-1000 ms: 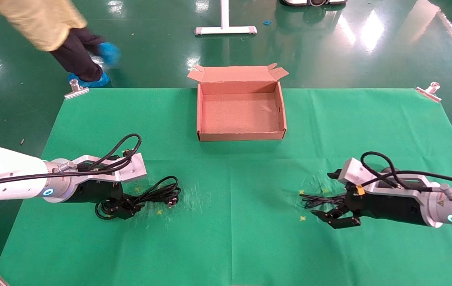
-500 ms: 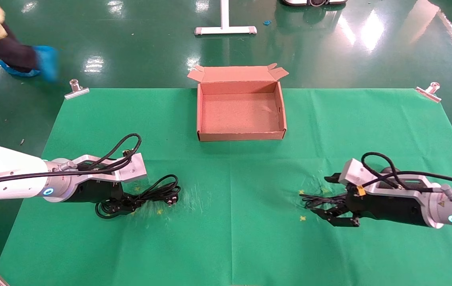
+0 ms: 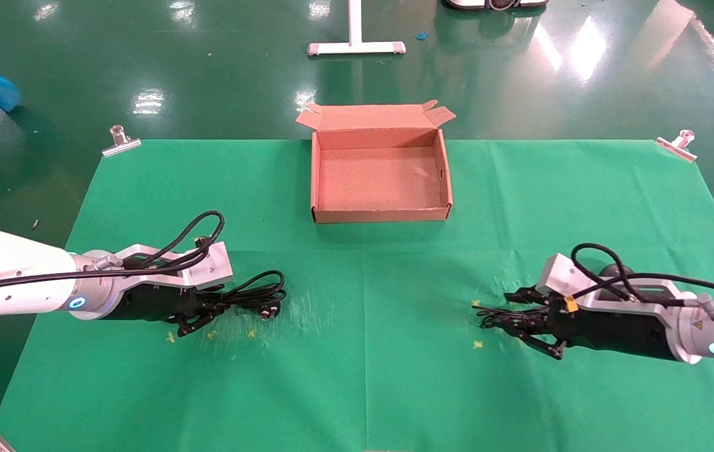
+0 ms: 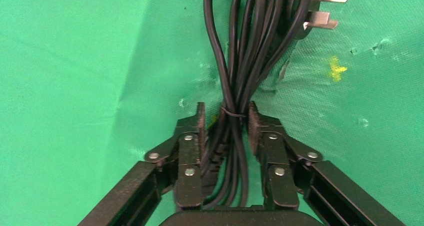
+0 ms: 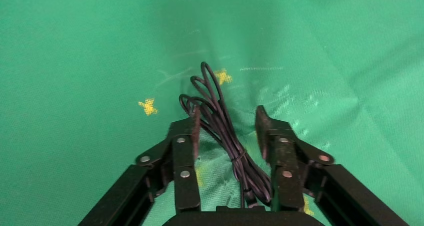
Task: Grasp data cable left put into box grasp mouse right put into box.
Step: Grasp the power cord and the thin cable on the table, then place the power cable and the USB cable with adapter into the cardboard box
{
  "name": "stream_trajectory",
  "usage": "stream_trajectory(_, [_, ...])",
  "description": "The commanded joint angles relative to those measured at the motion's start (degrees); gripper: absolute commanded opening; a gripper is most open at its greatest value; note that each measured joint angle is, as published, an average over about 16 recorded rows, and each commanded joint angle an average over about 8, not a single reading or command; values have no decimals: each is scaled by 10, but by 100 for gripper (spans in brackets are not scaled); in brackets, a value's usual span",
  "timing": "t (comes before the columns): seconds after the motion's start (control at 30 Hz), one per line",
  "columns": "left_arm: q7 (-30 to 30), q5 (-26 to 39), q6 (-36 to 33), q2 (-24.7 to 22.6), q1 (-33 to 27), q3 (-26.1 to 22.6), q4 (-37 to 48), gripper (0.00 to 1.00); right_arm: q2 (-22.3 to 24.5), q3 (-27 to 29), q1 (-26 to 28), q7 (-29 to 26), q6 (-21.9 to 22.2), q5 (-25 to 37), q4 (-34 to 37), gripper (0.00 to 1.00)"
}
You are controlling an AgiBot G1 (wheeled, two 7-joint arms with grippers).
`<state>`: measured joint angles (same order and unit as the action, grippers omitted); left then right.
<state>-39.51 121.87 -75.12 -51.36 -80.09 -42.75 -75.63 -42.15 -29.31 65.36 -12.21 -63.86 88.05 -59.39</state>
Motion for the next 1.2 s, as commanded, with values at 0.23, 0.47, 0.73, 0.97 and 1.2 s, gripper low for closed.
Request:
stream_trajectory(0.23, [3,-17,-4,1,-4,5,-3,0,4,4,-1,-3,3,-3,-3,0])
stream_trajectory(0.47, [24,-94,-16,9,-28,35,-7,0,14,13,1,-5,3,-16,-5,0])
stream_trajectory(0.73, [53,-119,3,-18,-60,50,6,0,31,34,8,-5,8,-39,-8,0])
stream_trajectory(0.97, [127,-84,78,-134,-103,29,100,0,68,71,12,3,17,-79,-21,0])
stream_trajectory(1.2, [255,-68,197,-256,-145,-13,271,2,121,111,-10,10,15,-131,-47,0])
